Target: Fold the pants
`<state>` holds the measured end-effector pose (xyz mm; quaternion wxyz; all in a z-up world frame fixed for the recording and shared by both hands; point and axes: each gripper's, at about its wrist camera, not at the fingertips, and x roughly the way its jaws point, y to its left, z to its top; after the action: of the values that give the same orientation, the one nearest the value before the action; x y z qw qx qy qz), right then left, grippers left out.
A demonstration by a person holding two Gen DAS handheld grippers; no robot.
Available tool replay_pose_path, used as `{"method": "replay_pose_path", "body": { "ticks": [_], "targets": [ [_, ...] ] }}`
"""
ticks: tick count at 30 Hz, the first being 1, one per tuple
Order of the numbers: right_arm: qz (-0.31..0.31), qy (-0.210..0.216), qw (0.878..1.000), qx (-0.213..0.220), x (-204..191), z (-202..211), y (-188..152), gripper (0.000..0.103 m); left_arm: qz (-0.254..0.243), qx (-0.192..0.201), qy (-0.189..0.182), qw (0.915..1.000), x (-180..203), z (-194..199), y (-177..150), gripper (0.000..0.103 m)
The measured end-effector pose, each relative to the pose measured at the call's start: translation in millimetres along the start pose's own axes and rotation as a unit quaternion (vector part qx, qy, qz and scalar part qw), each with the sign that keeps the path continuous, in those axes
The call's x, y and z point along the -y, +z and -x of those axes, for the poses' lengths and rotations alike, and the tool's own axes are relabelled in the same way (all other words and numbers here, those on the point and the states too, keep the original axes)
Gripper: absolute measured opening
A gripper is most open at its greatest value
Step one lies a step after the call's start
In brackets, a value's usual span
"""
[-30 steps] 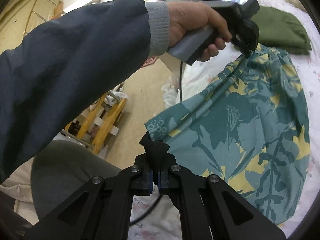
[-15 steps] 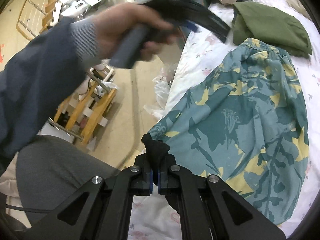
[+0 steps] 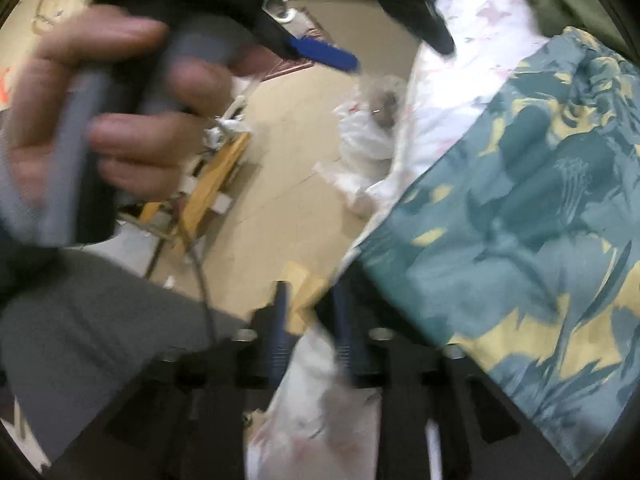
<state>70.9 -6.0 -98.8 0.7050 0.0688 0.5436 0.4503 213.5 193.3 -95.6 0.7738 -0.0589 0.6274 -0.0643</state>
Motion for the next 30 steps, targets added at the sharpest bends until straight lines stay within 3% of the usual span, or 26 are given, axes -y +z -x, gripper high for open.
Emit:
{"method": "replay_pose_path", "body": {
  "ticks": [1, 6, 9, 13, 15, 16, 18, 20, 21, 22, 25, 28, 30],
  "targets": [
    [0.003, 0.002, 1.0, 0.001, -0.7, 7.0, -3.0, 0.049, -0.004, -0.005, -0.005, 1.0, -0.8, -3.1, -2.1, 0.078],
    [-0.023, -0.003, 0.999, 0.041, 9.8, 61.6, -17.8, 0.049, -0.043, -0.026, -0.028, 0.9984, 8.9, -12.4, -11.9, 0.078],
    [-0.064, -0.034, 0.994, 0.078, 46.8, 113.4, -30.1, 0.05, -0.064, -0.074, -0.045, 0.9942, 17.2, -28.1, -24.8, 0.078],
    [-0.135, -0.095, 0.979, 0.116, 108.6, 166.0, -48.0, 0.069, -0.078, -0.12, -0.054, 0.9883, 27.6, -47.5, -37.0, 0.077],
    [-0.177, -0.109, 0.97, 0.128, 138.8, 173.2, -54.8, 0.071, -0.071, -0.138, -0.063, 0.9858, 31.4, -54.1, -41.6, 0.075],
    [-0.198, -0.119, 0.964, 0.13, 148.8, 182.3, -60.2, 0.071, -0.073, -0.15, -0.067, 0.9838, 33.9, -56.6, -44.2, 0.066],
    [-0.231, -0.135, 0.956, 0.119, 176.7, 181.2, -67.7, 0.071, -0.087, -0.156, -0.066, 0.9816, 41.2, -57.8, -48.9, 0.064],
    [-0.27, -0.105, 0.95, 0.114, 197.1, 173.5, -79.6, 0.071, -0.106, -0.154, -0.056, 0.9808, 49.1, -57.5, -53.9, 0.063],
    [-0.287, -0.087, 0.948, 0.107, 205.8, 168.6, -84.3, 0.071, -0.111, -0.153, -0.052, 0.9807, 51.3, -57.7, -55.5, 0.059],
    [-0.298, -0.073, 0.946, 0.101, 209.6, 159.6, -85.3, 0.071, -0.117, -0.15, -0.042, 0.9809, 53.5, -56.7, -56.7, 0.04],
    [-0.312, -0.042, 0.945, 0.089, 215.6, 140.7, -90.1, 0.072, -0.144, -0.138, -0.017, 0.9797, 64.4, -53.1, -62.2, 0.019],
    [-0.294, -0.007, 0.952, 0.082, 209.2, 129.4, -81.4, 0.072, -0.166, -0.135, -0.012, 0.9768, 77.7, -43.9, -67.5, 0.005],
    [-0.286, 0.013, 0.955, 0.078, 204.0, 120.8, -74.8, 0.069, -0.181, -0.127, -0.012, 0.9751, 84.8, -35.5, -71.0, 0.003]
  ]
}}
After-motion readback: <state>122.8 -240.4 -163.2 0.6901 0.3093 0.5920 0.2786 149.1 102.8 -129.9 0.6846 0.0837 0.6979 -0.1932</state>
